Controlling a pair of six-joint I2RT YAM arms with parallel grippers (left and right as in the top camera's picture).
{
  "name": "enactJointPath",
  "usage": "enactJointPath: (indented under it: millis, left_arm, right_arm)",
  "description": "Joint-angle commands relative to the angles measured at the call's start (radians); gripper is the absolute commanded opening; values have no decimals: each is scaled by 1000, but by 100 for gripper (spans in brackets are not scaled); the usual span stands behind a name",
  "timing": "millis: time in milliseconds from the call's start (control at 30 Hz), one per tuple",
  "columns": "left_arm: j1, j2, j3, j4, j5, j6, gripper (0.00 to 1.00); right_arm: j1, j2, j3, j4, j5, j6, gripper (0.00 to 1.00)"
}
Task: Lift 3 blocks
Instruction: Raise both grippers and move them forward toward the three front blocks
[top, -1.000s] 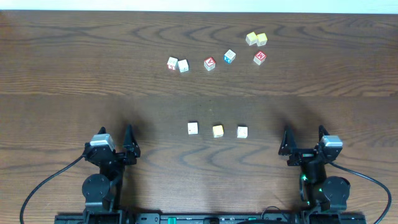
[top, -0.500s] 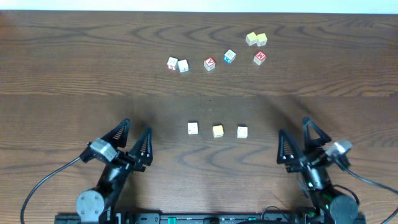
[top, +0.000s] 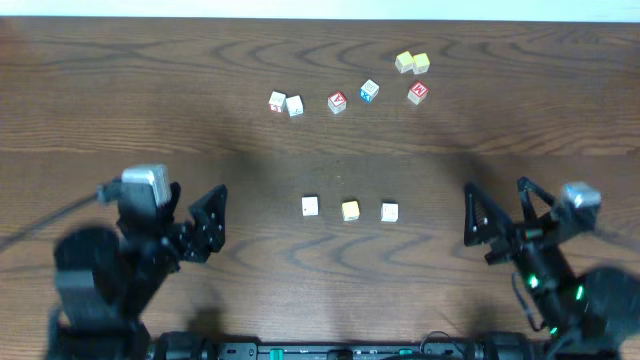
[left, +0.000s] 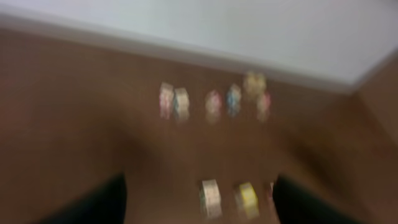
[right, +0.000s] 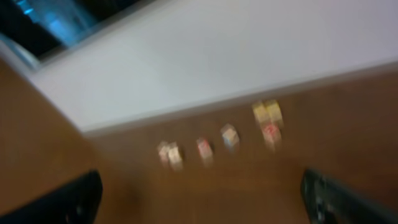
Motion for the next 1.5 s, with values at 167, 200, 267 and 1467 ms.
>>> enactJointPath:
  millis: [167, 200, 267, 1467]
  left_arm:
    - [4, 346, 223, -279, 97, 56, 75]
    - [2, 369, 223, -304, 96, 56, 75]
    - [-11, 414, 223, -353, 95, 55, 75]
    - [-307, 1047, 212, -210, -100, -96, 19]
  right_arm:
    - [-26, 452, 401, -392, -315, -293, 99]
    - [-26, 488, 420, -411, -371, -283, 99]
    - [-26, 537, 430, -400, -461, -283, 99]
    - [230, 1270, 430, -517, 76, -95, 30]
